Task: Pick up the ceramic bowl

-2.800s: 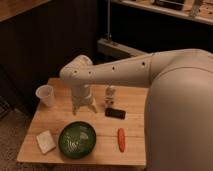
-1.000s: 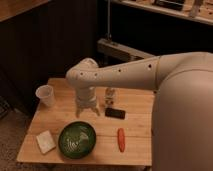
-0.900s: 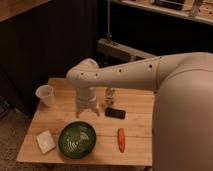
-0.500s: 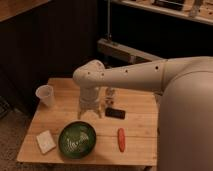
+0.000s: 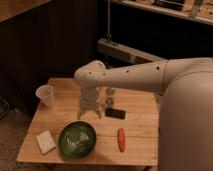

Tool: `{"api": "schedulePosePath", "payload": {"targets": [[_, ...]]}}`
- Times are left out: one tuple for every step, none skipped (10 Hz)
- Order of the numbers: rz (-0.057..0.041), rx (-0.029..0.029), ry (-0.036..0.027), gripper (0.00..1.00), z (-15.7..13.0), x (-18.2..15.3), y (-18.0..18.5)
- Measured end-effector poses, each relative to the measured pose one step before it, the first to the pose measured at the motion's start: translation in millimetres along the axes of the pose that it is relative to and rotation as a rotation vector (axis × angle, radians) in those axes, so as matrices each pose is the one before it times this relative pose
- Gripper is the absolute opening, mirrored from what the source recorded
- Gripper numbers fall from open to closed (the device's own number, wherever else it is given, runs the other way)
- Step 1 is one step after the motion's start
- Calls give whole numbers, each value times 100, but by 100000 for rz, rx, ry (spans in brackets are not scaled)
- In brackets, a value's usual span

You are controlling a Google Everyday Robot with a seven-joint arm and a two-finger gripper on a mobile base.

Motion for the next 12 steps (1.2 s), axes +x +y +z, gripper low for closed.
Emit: {"api": "schedulePosePath", "payload": {"targets": [[-443, -331, 1163, 65, 45, 361, -792], [-1017, -827, 550, 65, 129, 40, 137], [-916, -879, 524, 65, 126, 24, 221], [-256, -412, 165, 65, 19, -33, -223], [-318, -720, 763, 65, 69, 81, -32], [-660, -657, 1937, 65, 633, 234, -99], [-288, -351, 1175, 65, 546, 144, -288], [-455, -710, 1170, 65, 471, 103, -189], [-779, -526, 625, 65, 150, 24, 210], [-489, -538, 803, 65, 126, 77, 18], [-240, -454, 1261, 65, 311, 80, -99], [-416, -223, 909, 65, 350, 79, 69]]}}
